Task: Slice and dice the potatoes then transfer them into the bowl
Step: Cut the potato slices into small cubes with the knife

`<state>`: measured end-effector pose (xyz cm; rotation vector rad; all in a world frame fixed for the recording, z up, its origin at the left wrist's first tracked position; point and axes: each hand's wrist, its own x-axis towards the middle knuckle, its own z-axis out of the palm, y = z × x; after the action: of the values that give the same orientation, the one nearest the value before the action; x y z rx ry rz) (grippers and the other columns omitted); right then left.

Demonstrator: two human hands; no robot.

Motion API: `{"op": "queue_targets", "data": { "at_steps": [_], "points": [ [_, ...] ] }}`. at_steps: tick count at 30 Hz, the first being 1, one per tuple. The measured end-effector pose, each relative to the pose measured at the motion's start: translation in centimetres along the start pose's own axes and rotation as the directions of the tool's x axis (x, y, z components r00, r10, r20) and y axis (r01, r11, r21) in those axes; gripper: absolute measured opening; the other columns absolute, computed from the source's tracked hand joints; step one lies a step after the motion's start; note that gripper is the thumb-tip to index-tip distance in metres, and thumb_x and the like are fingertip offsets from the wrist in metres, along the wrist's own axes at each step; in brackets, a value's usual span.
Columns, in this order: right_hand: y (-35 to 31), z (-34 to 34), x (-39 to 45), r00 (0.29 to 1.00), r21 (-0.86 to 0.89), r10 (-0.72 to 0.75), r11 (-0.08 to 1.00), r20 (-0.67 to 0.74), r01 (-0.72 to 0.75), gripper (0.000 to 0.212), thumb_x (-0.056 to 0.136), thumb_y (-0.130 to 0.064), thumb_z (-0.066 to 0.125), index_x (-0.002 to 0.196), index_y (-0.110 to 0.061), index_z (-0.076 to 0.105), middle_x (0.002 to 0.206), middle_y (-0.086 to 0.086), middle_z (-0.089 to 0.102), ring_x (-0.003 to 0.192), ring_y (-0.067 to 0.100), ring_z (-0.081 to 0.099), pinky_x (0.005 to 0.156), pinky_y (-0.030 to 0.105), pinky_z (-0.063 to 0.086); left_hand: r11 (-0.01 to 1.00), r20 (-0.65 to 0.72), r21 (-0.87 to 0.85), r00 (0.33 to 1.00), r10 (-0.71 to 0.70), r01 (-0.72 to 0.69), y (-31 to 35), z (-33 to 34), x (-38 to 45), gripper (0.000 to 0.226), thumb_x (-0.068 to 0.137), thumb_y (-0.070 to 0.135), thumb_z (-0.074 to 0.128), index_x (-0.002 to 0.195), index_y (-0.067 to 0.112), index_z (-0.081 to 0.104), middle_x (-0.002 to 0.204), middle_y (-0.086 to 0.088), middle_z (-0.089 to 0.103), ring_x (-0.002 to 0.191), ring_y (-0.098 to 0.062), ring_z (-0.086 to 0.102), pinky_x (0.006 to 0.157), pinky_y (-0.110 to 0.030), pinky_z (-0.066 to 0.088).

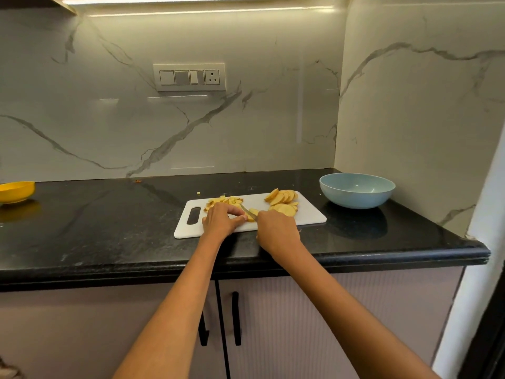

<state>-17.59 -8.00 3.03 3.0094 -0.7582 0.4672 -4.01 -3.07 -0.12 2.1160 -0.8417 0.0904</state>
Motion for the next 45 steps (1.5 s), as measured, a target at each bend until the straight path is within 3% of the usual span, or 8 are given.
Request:
{"op": "queue_targets", "data": {
  "at_steps": [9, 13, 17, 27, 40, 45],
  "points": [
    [-0.1, 0.5, -2.0, 0.996, -0.106, -0.048, 0.994, -0.076, 0.039, 0.024, 0.098, -0.009, 0.042, 0.119, -0.007, 0.055, 0.112, 0.008, 0.061, 0.099, 0.021, 0.061, 0.078, 0.028, 0.045, 1.0, -0.022, 0.007, 1.0, 0.022, -0.022, -0.1, 0.1, -0.1, 0.013, 0.081, 0.025, 0.069, 0.091, 0.019, 0.074, 0.104, 0.002, 0.07, 0.102, -0.031, 0.057, 0.092, -0.048, 0.044],
    [0.2, 0.7, -1.2, 0.998, -0.02, 0.016, 1.0, -0.059, -0.017, 0.023, 0.098, -0.009, 0.042, 0.116, -0.008, 0.056, 0.112, 0.009, 0.061, 0.098, 0.021, 0.061, 0.075, 0.027, 0.044, 1.0, -0.023, -0.008, 1.0, 0.021, -0.021, -0.1, 0.1, -0.4, 0.015, 0.085, 0.022, 0.065, 0.097, 0.017, 0.073, 0.103, -0.004, 0.069, 0.102, -0.029, 0.057, 0.093, -0.047, 0.041],
    [0.9, 1.0, -1.4, 0.995, 0.085, 0.085, 0.993, -0.057, -0.08, 0.02, 0.096, -0.015, 0.047, 0.114, -0.01, 0.056, 0.109, 0.007, 0.062, 0.095, 0.021, 0.061, 0.074, 0.028, 0.044, 0.994, -0.109, -0.109, 0.994, -0.016, 0.004, -0.5, 0.1, 0.1, 0.019, 0.089, 0.009, 0.058, 0.103, 0.012, 0.071, 0.112, -0.006, 0.067, 0.108, -0.024, 0.057, 0.099, -0.043, 0.042],
    [0.2, 1.0, -1.1, 0.998, 0.103, 0.055, 0.993, -0.04, -0.05, 0.023, 0.095, -0.016, 0.047, 0.117, -0.01, 0.055, 0.109, 0.008, 0.061, 0.096, 0.021, 0.061, 0.075, 0.028, 0.046, 0.995, -0.056, -0.086, 0.997, 0.047, -0.052, -0.4, 0.2, 0.0, 0.01, 0.082, 0.01, 0.067, 0.089, 0.015, 0.074, 0.096, -0.001, 0.07, 0.094, -0.017, 0.06, 0.094, -0.044, 0.045],
    [-1.0, 0.5, 0.1, 0.999, -0.035, -0.02, 0.999, -0.048, 0.018, 0.027, 0.099, -0.008, 0.037, 0.122, -0.008, 0.052, 0.119, 0.01, 0.057, 0.104, 0.023, 0.058, 0.074, 0.027, 0.04, 0.997, -0.067, -0.022, 0.995, 0.079, -0.081, -0.1, 0.0, -0.4, 0.009, 0.081, 0.01, 0.068, 0.086, 0.013, 0.074, 0.091, -0.004, 0.071, 0.092, -0.032, 0.06, 0.088, -0.045, 0.047],
    [-0.4, 0.8, -0.9, 0.999, -0.044, -0.01, 0.999, -0.038, 0.008, 0.027, 0.099, -0.011, 0.038, 0.123, -0.009, 0.051, 0.118, 0.01, 0.057, 0.104, 0.023, 0.059, 0.079, 0.028, 0.043, 0.996, -0.081, -0.005, 0.993, 0.085, -0.086, -0.1, 0.4, -0.1, 0.007, 0.081, 0.013, 0.069, 0.084, 0.016, 0.074, 0.095, 0.0, 0.071, 0.092, -0.021, 0.06, 0.09, -0.05, 0.045]
  ]
}}
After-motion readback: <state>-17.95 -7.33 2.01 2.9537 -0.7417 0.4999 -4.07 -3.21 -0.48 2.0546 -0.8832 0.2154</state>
